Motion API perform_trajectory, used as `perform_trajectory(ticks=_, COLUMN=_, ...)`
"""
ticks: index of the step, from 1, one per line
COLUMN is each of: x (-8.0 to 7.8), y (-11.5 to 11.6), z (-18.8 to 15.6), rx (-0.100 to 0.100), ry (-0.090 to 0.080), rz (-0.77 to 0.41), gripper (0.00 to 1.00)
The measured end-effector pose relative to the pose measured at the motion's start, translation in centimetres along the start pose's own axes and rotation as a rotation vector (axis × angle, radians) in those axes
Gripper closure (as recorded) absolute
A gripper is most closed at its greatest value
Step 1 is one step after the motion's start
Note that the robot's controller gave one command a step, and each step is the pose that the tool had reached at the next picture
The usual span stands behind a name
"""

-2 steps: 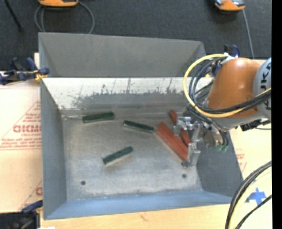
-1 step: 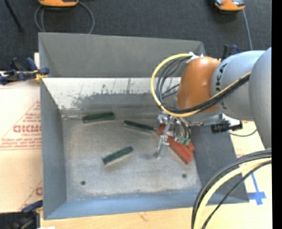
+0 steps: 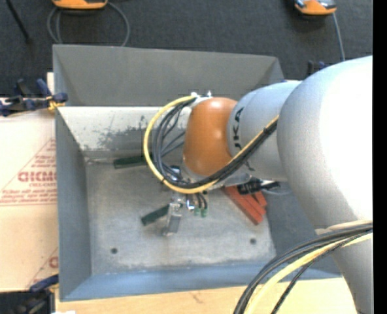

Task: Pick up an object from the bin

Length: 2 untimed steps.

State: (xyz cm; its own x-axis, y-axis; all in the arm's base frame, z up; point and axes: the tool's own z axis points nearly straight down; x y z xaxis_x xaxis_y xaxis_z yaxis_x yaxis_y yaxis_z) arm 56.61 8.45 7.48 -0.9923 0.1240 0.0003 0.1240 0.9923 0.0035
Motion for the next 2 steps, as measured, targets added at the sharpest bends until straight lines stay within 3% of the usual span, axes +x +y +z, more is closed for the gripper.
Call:
perform_trajectory(ticks=1, x=-0.2, y=-0.5, z=-0.1, rx=0.004, ry=-0.003, rz=0.002, gripper=1.0)
perform_trajectory(ticks=2, x=-0.9, y=0.8, z=-14.9, rx=0.0, ry=-0.012, rz=-0.033, gripper=1.0)
